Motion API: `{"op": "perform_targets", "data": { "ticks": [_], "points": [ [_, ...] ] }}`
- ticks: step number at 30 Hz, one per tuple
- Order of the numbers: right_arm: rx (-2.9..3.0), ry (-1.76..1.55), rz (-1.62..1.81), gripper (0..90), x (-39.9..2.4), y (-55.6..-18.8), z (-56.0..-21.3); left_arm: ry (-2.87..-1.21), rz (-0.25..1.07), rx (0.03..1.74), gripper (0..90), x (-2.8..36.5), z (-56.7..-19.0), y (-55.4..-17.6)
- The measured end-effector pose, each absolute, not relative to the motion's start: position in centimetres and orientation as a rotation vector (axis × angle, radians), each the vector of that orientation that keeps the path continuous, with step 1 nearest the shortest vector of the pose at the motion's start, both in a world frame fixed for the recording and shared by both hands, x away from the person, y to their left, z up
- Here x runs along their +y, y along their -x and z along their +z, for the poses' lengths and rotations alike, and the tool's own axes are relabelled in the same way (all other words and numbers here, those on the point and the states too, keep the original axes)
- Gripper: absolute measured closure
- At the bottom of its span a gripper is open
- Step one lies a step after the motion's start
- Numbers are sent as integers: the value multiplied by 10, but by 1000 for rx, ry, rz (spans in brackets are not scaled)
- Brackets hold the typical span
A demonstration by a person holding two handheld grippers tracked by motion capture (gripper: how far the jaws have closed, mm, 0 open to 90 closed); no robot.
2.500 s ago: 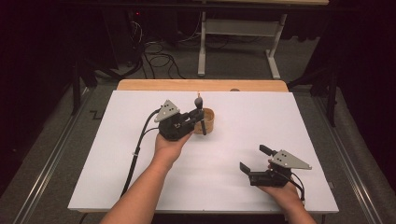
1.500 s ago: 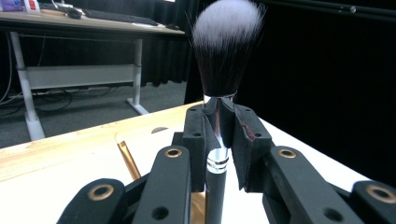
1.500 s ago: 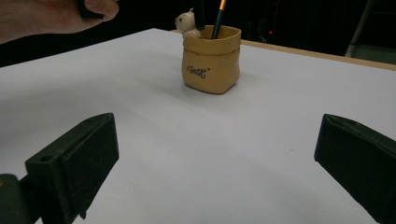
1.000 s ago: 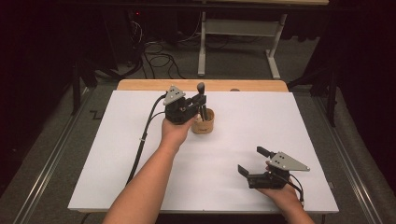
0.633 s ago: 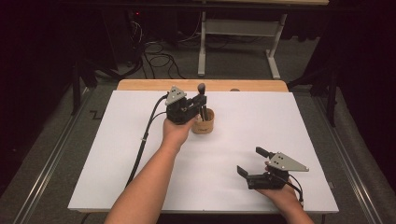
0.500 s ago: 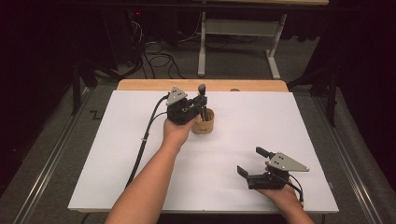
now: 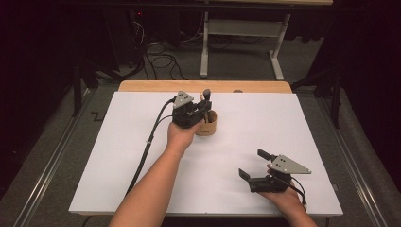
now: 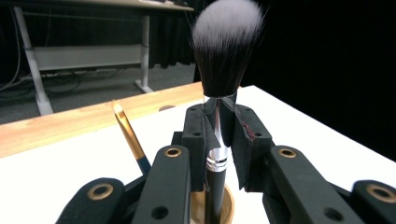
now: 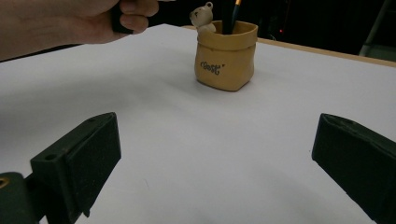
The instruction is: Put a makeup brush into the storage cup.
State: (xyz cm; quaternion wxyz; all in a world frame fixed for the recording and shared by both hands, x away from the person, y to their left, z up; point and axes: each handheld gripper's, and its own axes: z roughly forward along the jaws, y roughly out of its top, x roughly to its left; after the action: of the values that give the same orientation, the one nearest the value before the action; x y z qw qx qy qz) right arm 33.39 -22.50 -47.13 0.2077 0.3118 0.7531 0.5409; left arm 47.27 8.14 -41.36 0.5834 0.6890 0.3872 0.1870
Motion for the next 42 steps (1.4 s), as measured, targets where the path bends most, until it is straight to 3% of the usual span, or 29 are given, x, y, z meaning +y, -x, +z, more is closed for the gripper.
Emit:
{"op": "perform_targets", "data": {
  "ticks": [35, 42],
  "points": [
    [2093, -866, 1521, 23, -226, -333, -471, -1651, 427, 976, 751, 81, -425, -480],
    [2096, -864, 1526, 26, -226, -333, -471, -1638, 399, 1003, 273, 83, -422, -480]
  ]
}}
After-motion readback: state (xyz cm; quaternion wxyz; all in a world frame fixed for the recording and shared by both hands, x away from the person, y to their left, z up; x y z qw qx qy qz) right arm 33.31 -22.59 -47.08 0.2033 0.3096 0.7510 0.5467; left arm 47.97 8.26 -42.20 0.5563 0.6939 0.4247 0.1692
